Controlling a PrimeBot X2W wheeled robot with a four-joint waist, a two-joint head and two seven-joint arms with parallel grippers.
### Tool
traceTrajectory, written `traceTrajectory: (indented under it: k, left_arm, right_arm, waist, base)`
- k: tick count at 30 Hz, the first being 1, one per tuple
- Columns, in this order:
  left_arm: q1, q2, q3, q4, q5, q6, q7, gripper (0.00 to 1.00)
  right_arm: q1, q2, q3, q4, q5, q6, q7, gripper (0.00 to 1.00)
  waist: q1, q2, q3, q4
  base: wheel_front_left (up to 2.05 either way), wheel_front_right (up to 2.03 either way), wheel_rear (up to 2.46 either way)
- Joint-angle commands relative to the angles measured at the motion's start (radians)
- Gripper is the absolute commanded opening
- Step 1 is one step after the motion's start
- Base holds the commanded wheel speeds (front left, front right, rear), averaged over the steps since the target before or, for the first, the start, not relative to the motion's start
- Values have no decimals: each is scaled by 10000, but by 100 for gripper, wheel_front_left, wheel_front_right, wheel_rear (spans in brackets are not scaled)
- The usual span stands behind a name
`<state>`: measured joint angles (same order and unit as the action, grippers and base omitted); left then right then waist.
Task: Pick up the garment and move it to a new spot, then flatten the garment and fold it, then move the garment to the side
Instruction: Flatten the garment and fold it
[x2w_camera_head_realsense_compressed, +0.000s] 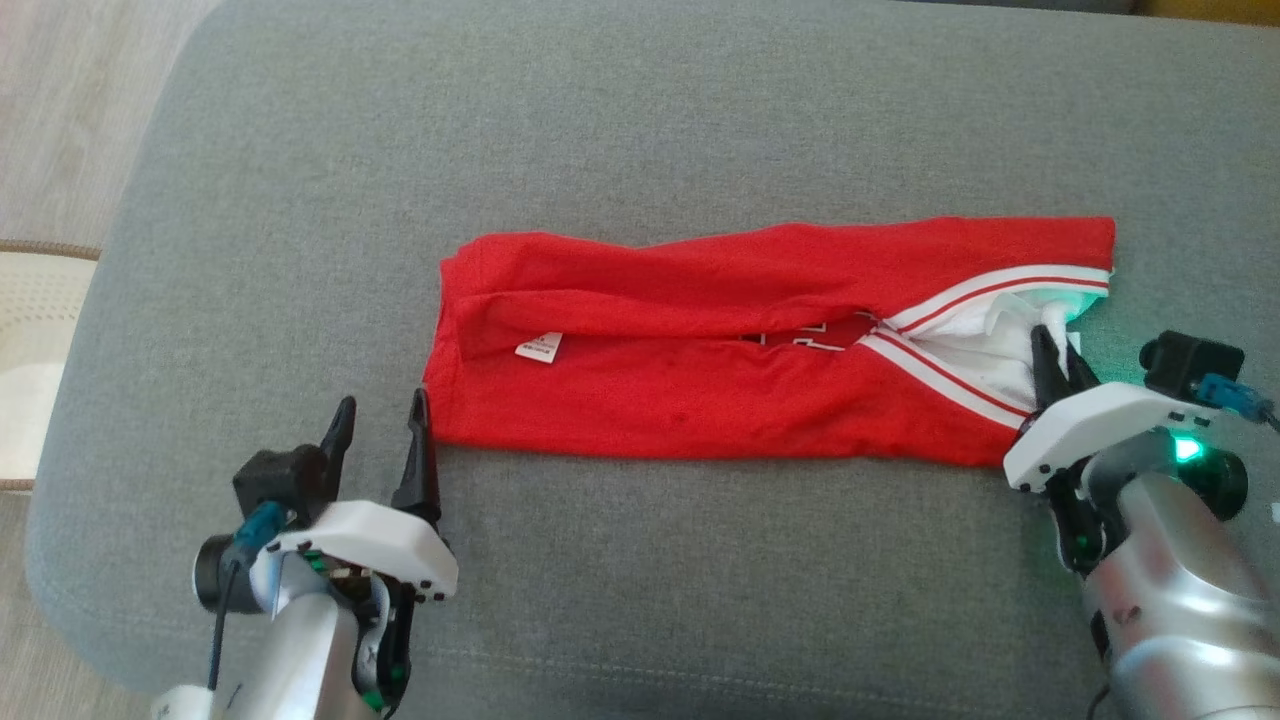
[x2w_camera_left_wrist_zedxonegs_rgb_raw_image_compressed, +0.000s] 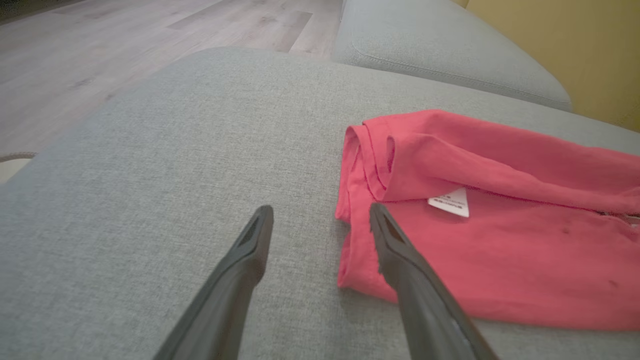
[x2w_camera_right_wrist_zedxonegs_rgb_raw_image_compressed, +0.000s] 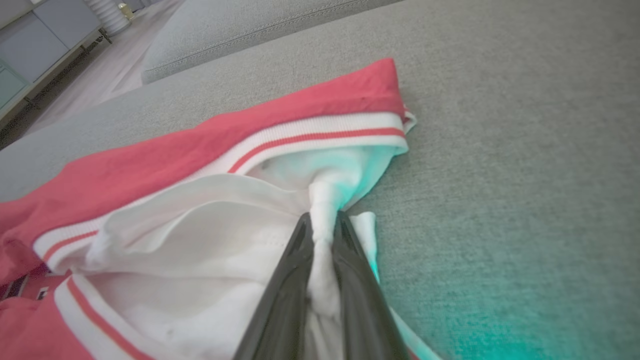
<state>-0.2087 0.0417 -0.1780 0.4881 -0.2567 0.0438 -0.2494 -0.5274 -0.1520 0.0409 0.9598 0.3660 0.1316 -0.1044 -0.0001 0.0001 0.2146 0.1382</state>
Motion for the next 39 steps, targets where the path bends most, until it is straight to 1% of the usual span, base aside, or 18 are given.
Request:
traceTrajectory:
  k: [1,5,8,13,15,18,23,24,27,34,39]
  left_arm:
    - [-182,87,209,-276,-60,10,-124,100]
    - [-177,87,23,-263,-115,40,-124,100]
    - [-121,86,-97,-240,-123,36,-124,100]
    - [-97,86,-105,-127,-131,42,-124,100]
    - [-88,86,-103,-115,-140,29,-124,100]
    - [-52,86,-143,-131,-180,32,-124,100]
    - [99,86,-281,-81,-256,3,-124,100]
    - [141,86,-335,-40,-251,-4,-124,100]
    - [196,86,-452,-28,-252,-20,-124,100]
    - [174,86,-906,-94,-332,-43,-124,100]
    - [48,86,-1425,-130,-467,-39,-124,100]
  right_arm:
    - [127,279,323,96,153,-9,-3,0]
    - [13,103,-13,114,336,-9,-621,0]
    - [-132,-214,-422,141,311,-9,-1052,0]
    - [-365,-643,-958,5,89,-9,-1371,0]
    - [-412,-685,-1082,-172,22,-9,-1437,0]
    - [-409,-616,-1006,-459,-97,-9,-1480,0]
    - [-173,-32,-115,-1421,-173,-9,-1494,0]
    - [-11,207,384,-1803,-57,-9,-1328,0]
    - [295,462,1238,-2430,228,-9,-972,0]
    - [847,810,3188,-3744,1034,-9,-142,0]
    - [716,955,3992,-3891,1388,-9,-8,0]
  waist:
    - [1,-1,-55,-24]
    - [1,-1,-160,-104]
    - [1,-1,-245,-191]
    - [1,-1,-380,-347]
    - [1,-1,-442,-408]
    - [1,-1,-510,-461]
    - [1,-1,-722,-533]
    - [1,-1,-828,-501]
    - [1,-1,-969,-337]
    - [1,-1,-1070,429]
    - [1,-1,-1045,1158]
  base:
    - [0,0,0]
    - [0,0,0]
    - [0,0,0]
    - [0,0,0]
    - [0,0,0]
    - [0,0,0]
    - [0,0,0]
    - [0,0,0]
    - [0,0,0]
    - [0,0,0]
    - [0,0,0]
